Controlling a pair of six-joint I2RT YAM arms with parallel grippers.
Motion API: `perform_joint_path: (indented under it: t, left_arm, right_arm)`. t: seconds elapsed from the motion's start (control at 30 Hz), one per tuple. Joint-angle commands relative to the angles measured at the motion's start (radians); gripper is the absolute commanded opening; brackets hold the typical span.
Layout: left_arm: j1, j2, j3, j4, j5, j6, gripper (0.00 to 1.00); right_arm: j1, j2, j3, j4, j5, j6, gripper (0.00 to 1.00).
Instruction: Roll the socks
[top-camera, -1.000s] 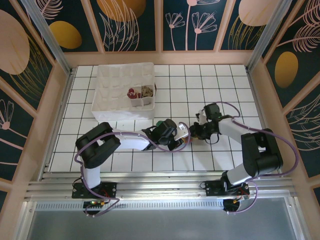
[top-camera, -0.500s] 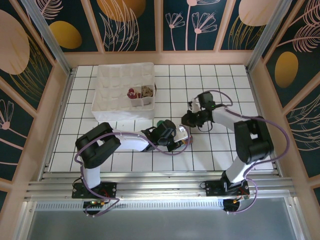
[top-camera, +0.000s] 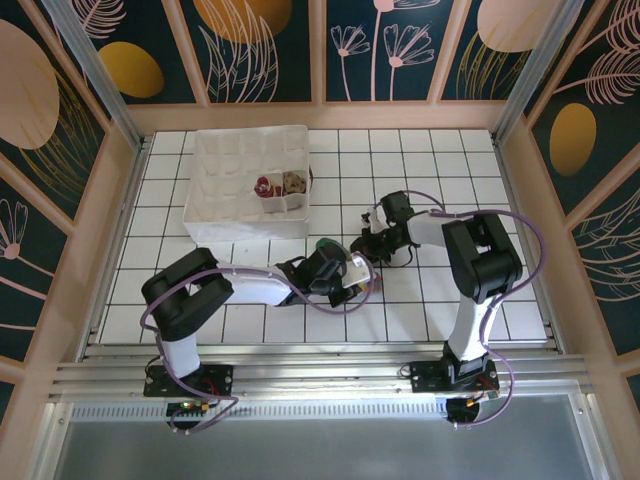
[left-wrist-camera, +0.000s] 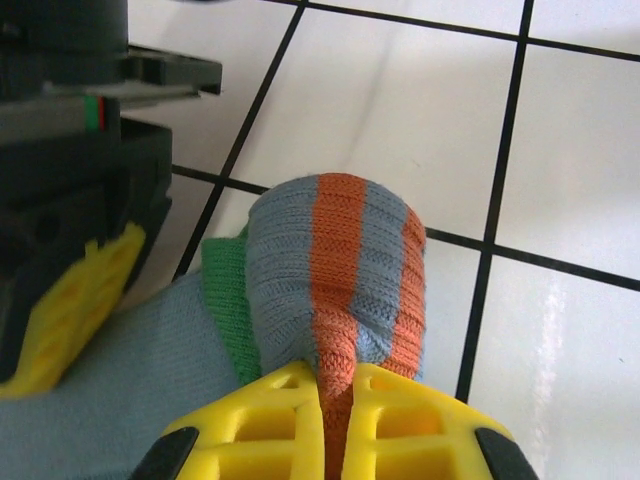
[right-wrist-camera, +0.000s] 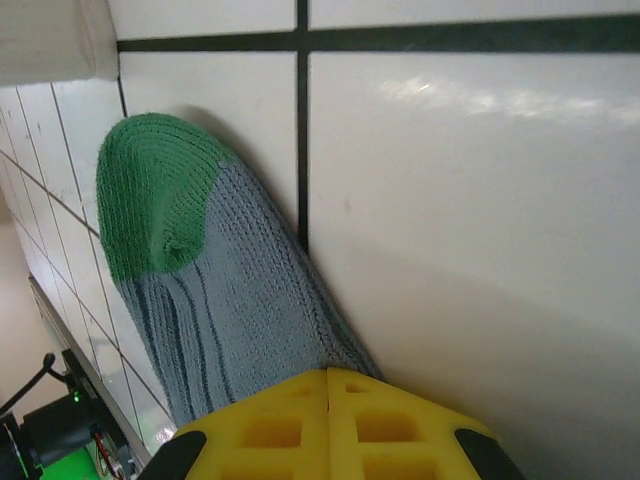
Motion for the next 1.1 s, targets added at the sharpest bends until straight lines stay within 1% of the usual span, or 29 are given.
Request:
perform_joint_path:
  t: [0.0, 0.13, 0.23, 0.33, 0.4, 0.5, 0.63, 0.7, 0.77, 0.9, 1.0, 1.07]
  left_arm:
    - [-0.006, -0.030, -0.033, -0.067, 0.049, -0.050, 0.00]
    - [-0.006, -0.040, -0.045, -0.059, 0.096, -0.091, 0.00]
    - [-0.005, -0.005, -0.025, -0.065, 0.165, -0.138, 0.00]
    - [0.005, 0.031, -0.014, -0.050, 0.209, -0.202, 0.00]
    - [0.023, 0.050, -0.010, -0.040, 0.223, -0.252, 0.00]
    - [0.068, 0.078, 0.005, -0.032, 0.273, -0.317, 0.00]
    - [0.119, 0.100, 0.022, -0.020, 0.333, -0.365, 0.00]
    - [0.143, 0.134, 0.058, -0.055, 0.372, -0.375, 0.00]
    - [0.155, 0.174, 0.088, -0.114, 0.374, -0.373, 0.00]
    - [0.167, 0.258, 0.177, -0.235, 0.358, -0.377, 0.00]
    - [0.170, 0.277, 0.180, -0.246, 0.341, -0.397, 0.00]
    - [0.176, 0.275, 0.168, -0.232, 0.337, -0.412, 0.00]
  right_arm:
    - [-0.044, 0.024, -0.033, -0.032, 0.156, 0.007, 0.07]
    - [-0.071, 0.010, -0.060, -0.032, 0.194, 0.004, 0.07]
    - [-0.086, 0.007, -0.074, -0.031, 0.204, -0.003, 0.07]
    - [-0.098, 0.007, -0.082, -0.034, 0.216, -0.016, 0.07]
    - [-0.106, 0.006, -0.090, -0.032, 0.220, -0.026, 0.07]
    - [-0.107, 0.000, -0.101, -0.025, 0.218, -0.041, 0.07]
    - [-0.106, -0.001, -0.106, -0.031, 0.217, -0.063, 0.08]
    - [-0.105, -0.008, -0.111, -0.032, 0.218, -0.072, 0.08]
    - [-0.106, -0.018, -0.114, -0.035, 0.224, -0.079, 0.08]
    - [-0.107, -0.049, -0.115, -0.040, 0.229, -0.088, 0.12]
    - [-0.119, -0.105, -0.129, -0.023, 0.208, -0.071, 0.19]
    - [-0.144, -0.152, -0.150, -0.007, 0.191, -0.041, 0.21]
